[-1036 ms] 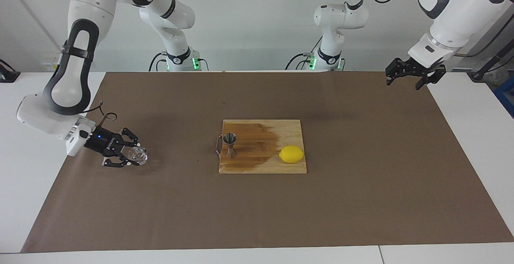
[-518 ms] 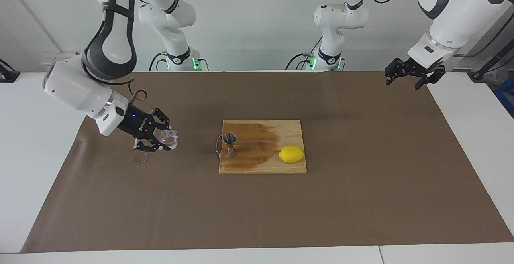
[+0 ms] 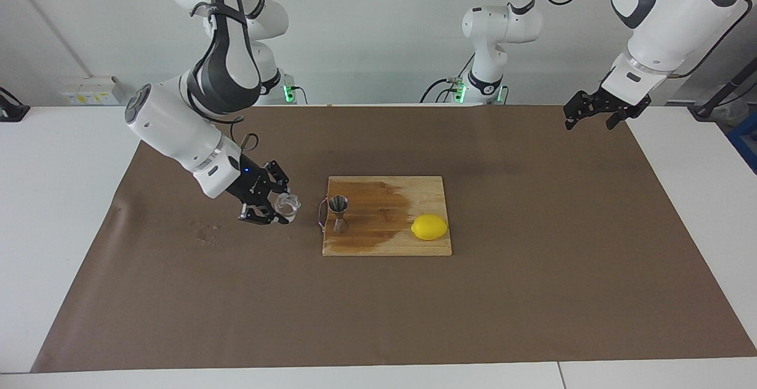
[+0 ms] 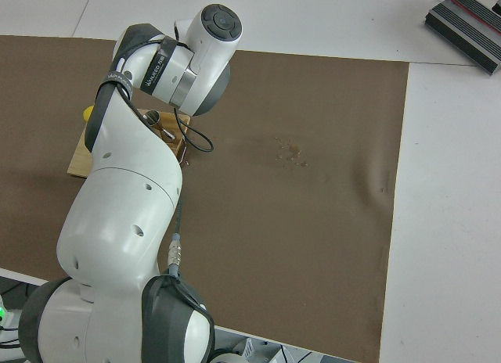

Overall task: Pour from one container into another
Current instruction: 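Carry the clear glass with the right gripper above the metal cup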

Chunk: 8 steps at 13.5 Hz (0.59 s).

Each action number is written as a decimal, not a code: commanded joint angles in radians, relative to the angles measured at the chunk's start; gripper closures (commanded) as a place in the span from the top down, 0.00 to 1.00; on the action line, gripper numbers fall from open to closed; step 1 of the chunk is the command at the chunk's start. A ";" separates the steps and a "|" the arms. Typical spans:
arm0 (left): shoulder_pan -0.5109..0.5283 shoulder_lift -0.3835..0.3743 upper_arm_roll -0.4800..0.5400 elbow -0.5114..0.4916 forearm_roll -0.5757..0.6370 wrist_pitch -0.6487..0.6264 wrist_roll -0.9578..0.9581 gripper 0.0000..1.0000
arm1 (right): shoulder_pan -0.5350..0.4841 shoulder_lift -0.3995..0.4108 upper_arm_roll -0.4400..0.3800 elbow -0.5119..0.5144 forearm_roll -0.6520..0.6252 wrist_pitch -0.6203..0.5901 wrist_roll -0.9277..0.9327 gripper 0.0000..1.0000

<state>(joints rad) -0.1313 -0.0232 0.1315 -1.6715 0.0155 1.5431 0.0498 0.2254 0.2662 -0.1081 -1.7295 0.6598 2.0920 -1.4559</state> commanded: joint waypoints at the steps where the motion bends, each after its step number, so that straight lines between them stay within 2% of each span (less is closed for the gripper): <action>1: -0.019 -0.026 0.014 -0.025 0.003 0.031 -0.033 1.00 | 0.038 -0.015 0.001 -0.016 -0.074 0.028 0.093 0.00; 4: -0.019 -0.026 0.013 -0.028 0.003 0.029 -0.038 1.00 | 0.078 -0.015 0.001 -0.016 -0.152 0.033 0.172 0.00; 8: -0.018 -0.029 0.013 -0.033 0.001 -0.078 -0.038 1.00 | 0.130 -0.015 0.001 -0.015 -0.239 0.031 0.285 0.00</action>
<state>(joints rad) -0.1315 -0.0234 0.1320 -1.6719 0.0151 1.5048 0.0304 0.3367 0.2663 -0.1083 -1.7295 0.4705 2.1057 -1.2318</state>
